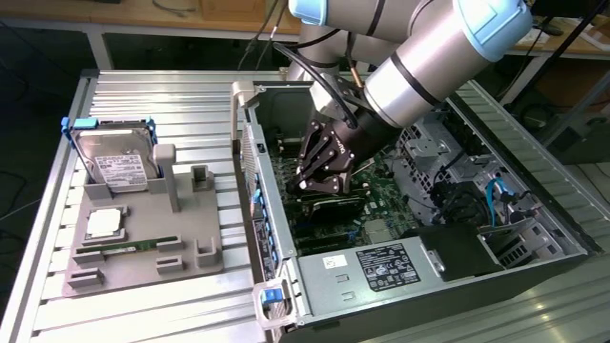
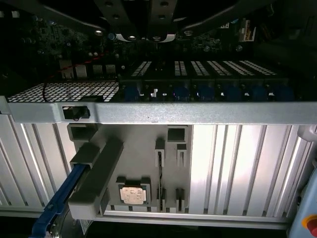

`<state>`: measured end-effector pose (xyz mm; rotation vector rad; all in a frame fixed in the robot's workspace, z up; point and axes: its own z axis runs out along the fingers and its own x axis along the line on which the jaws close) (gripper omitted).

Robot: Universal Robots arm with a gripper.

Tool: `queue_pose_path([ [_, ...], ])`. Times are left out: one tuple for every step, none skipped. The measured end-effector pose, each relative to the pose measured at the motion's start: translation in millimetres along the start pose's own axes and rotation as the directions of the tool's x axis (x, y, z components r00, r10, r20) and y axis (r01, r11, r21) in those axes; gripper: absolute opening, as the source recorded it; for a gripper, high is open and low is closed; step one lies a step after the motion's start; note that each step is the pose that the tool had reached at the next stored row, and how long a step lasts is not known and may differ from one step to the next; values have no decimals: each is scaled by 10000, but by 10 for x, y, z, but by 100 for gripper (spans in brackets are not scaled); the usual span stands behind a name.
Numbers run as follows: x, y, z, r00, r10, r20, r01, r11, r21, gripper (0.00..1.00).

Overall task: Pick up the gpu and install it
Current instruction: 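Press down on the gpu until it lock into place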

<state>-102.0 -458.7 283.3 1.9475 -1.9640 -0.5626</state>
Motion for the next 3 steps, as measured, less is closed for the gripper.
queue_pose_path([
  [0, 0, 0, 10000, 0, 0, 0, 10000, 0, 11],
  [0, 0, 0, 10000, 0, -1, 0, 10000, 0, 11],
  [0, 0, 0, 10000, 0, 0, 0, 10000, 0, 11],
])
